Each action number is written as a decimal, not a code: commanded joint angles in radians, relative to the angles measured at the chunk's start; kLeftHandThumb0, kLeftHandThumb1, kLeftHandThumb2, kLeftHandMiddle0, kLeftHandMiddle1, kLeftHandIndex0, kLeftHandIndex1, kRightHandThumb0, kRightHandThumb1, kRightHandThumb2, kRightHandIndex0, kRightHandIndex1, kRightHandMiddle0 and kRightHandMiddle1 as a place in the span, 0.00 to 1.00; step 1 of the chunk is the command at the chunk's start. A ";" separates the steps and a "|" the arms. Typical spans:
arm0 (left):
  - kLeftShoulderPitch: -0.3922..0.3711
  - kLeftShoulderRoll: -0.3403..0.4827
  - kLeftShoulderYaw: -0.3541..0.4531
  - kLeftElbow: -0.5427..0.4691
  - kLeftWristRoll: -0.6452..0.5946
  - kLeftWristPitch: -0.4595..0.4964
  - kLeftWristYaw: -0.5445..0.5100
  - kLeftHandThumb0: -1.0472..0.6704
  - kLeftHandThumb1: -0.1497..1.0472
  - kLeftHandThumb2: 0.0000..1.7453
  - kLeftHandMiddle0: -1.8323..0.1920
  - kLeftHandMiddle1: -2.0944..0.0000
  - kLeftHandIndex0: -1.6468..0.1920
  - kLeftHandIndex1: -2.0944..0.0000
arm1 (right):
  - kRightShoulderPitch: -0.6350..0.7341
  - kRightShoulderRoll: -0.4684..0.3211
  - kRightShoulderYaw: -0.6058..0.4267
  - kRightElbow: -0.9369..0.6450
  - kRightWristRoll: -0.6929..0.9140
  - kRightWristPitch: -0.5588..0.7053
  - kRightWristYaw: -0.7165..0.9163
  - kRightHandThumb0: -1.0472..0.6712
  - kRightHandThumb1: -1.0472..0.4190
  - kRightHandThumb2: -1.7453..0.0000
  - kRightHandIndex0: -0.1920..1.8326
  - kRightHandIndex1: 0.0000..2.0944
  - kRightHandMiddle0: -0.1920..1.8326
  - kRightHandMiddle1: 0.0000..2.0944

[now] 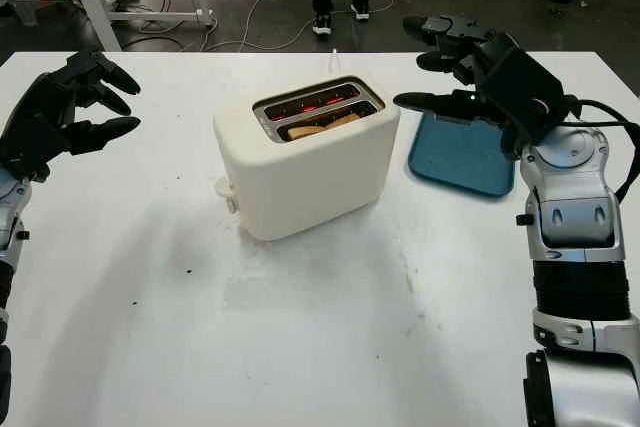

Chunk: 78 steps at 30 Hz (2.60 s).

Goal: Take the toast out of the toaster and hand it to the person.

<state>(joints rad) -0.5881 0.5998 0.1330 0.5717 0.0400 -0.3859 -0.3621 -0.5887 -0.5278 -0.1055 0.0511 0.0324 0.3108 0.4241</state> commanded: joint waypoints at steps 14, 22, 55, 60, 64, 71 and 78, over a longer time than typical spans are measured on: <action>-0.010 -0.001 0.003 -0.003 -0.013 -0.006 -0.001 0.00 0.89 0.09 0.81 0.21 0.81 0.25 | -0.009 0.000 0.002 -0.004 0.002 -0.010 -0.004 0.34 0.22 1.00 0.13 0.39 0.33 0.01; -0.014 0.001 0.002 -0.001 -0.015 -0.003 -0.008 0.00 0.89 0.09 0.81 0.22 0.81 0.26 | -0.011 0.000 0.002 -0.006 0.003 -0.005 -0.003 0.34 0.22 1.00 0.14 0.39 0.33 0.01; -0.008 0.003 0.003 0.002 -0.018 -0.011 -0.004 0.00 0.89 0.09 0.80 0.22 0.80 0.25 | -0.011 0.020 0.001 -0.008 0.006 0.014 -0.015 0.37 0.22 1.00 0.13 0.40 0.33 0.01; -0.006 0.009 -0.004 0.001 0.000 -0.017 0.009 0.00 0.89 0.11 0.81 0.21 0.82 0.24 | -0.007 0.013 0.002 -0.003 0.001 -0.013 -0.007 0.40 0.22 1.00 0.13 0.41 0.33 0.01; -0.008 0.005 0.000 0.000 -0.004 -0.014 0.004 0.00 0.89 0.10 0.81 0.21 0.81 0.24 | -0.011 0.018 -0.002 -0.001 0.010 0.001 -0.007 0.38 0.22 1.00 0.12 0.41 0.33 0.01; -0.006 0.004 0.001 -0.001 -0.001 -0.013 0.006 0.00 0.89 0.10 0.81 0.21 0.82 0.24 | -0.008 0.016 -0.001 -0.003 0.006 -0.006 -0.009 0.38 0.22 1.00 0.13 0.41 0.33 0.01; -0.007 -0.001 0.005 0.004 -0.010 -0.013 0.003 0.00 0.89 0.09 0.81 0.21 0.81 0.24 | -0.009 0.012 0.002 -0.018 0.002 0.019 -0.010 0.40 0.22 1.00 0.13 0.40 0.33 0.01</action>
<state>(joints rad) -0.5881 0.5990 0.1351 0.5729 0.0388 -0.3880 -0.3615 -0.5887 -0.5148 -0.1053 0.0472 0.0318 0.3139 0.4226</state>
